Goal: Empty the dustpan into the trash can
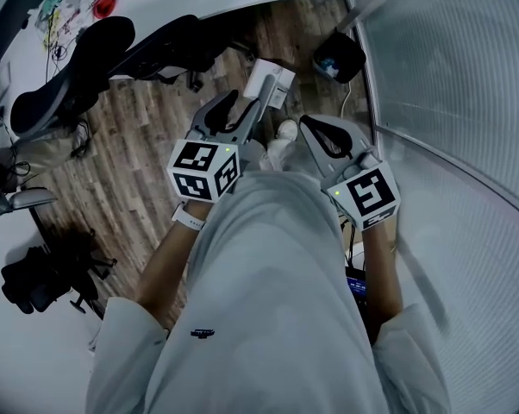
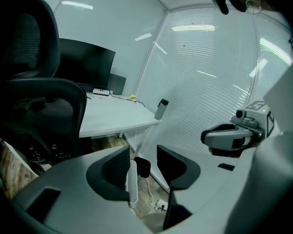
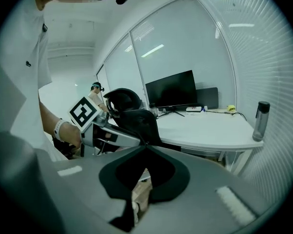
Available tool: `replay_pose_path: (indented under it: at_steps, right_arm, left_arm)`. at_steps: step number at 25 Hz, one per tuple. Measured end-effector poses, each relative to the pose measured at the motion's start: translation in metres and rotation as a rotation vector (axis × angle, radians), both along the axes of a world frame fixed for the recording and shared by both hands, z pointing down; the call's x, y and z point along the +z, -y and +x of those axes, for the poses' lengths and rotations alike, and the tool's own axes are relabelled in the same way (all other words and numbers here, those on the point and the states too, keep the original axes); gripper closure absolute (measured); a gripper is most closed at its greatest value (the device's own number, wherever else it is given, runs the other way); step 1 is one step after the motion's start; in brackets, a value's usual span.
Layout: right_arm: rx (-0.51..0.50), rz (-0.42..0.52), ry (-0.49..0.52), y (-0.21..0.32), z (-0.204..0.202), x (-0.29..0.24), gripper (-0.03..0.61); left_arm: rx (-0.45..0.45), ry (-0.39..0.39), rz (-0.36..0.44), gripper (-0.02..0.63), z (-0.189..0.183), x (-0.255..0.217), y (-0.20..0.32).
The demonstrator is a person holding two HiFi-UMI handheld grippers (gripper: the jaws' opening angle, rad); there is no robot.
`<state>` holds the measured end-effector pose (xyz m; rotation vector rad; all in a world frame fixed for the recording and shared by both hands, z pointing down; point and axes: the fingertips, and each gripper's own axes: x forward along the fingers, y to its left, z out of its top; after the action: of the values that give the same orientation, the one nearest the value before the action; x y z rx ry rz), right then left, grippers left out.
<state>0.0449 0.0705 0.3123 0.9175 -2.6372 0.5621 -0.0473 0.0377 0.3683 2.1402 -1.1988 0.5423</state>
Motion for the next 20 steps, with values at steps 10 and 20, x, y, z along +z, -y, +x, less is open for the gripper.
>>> replay_pose_path:
  at_steps: [10,20]
  right_arm:
    - [-0.002,0.062,0.002,-0.005,0.013,-0.031,0.566]
    - [0.039,0.117,0.000,0.001,0.032,-0.057,0.568]
  left_arm:
    - [-0.013,-0.025,0.083,0.568,0.005,-0.061,-0.007]
    - [0.004,-0.082,0.228,0.606,0.005,-0.125,-0.008]
